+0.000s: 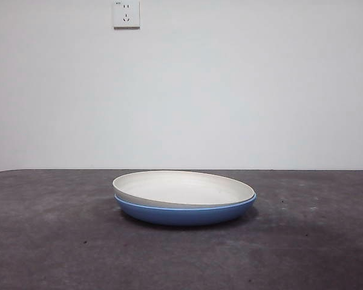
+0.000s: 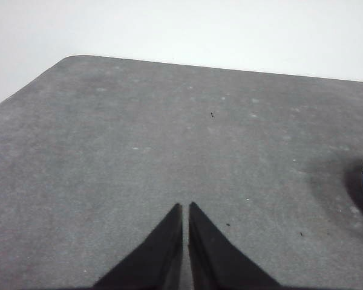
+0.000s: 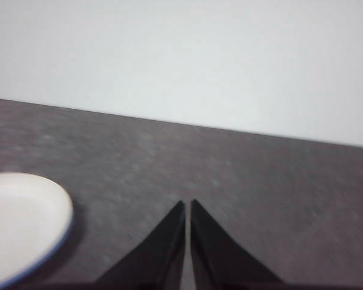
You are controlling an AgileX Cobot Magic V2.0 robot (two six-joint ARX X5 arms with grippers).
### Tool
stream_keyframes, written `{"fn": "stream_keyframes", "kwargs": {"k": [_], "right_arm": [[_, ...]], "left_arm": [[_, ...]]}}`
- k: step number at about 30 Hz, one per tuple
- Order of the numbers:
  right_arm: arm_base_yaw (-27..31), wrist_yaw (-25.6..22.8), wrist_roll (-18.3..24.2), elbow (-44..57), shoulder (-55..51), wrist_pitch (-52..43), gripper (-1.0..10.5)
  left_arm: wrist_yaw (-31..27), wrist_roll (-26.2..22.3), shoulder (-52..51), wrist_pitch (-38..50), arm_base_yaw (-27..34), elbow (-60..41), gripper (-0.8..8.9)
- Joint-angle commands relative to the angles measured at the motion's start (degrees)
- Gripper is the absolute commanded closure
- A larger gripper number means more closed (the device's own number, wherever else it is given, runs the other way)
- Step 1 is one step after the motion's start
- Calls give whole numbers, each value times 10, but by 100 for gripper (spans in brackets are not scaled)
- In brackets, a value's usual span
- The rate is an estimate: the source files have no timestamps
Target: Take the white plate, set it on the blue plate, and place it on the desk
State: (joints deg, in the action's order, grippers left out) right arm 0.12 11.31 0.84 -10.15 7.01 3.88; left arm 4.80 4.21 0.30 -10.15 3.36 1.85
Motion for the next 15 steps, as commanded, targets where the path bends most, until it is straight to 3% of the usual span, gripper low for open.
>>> {"fn": "stream_keyframes", "kwargs": {"k": [1,15], "right_arm": [[1,-27,-24,25,-21,-10,938],[2,-41,-54,96,-68,32,938]], "left_arm": [[1,5,-1,-4,2,-12,795],[1,5,-1,-4,2,-12,795]]}}
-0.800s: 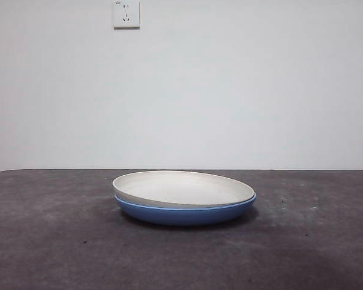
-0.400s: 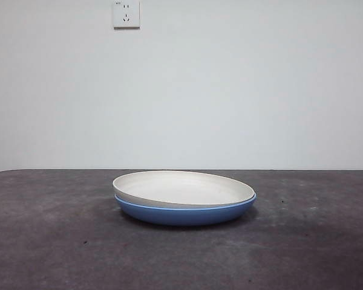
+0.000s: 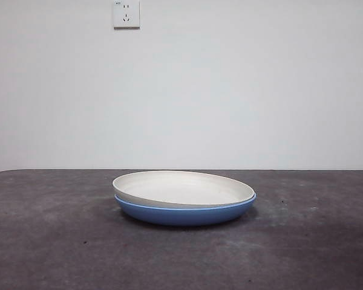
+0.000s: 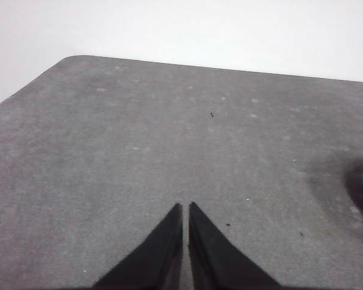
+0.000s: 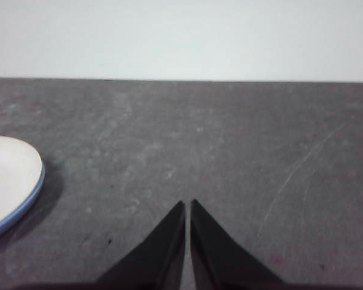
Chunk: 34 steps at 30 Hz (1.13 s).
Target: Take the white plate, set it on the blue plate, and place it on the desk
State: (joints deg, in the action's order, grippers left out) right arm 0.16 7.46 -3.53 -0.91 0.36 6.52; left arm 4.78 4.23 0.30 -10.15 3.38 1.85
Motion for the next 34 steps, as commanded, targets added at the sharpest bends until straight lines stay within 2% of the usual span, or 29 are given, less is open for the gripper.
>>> {"fn": "stream_keyframes", "kwargs": {"k": [1,3,34], "right_arm": [[1,-3,-10,3,-2,14,938],[1,-2,-11,3,-2,35,938],[1,-1,-20,3,-2,24,938]], "left_arm": [[1,5,-1,-4,1,-12,795],[1,5,-1,-4,1,-12,795],[1,5,-1,-4,1,-12,795]]}}
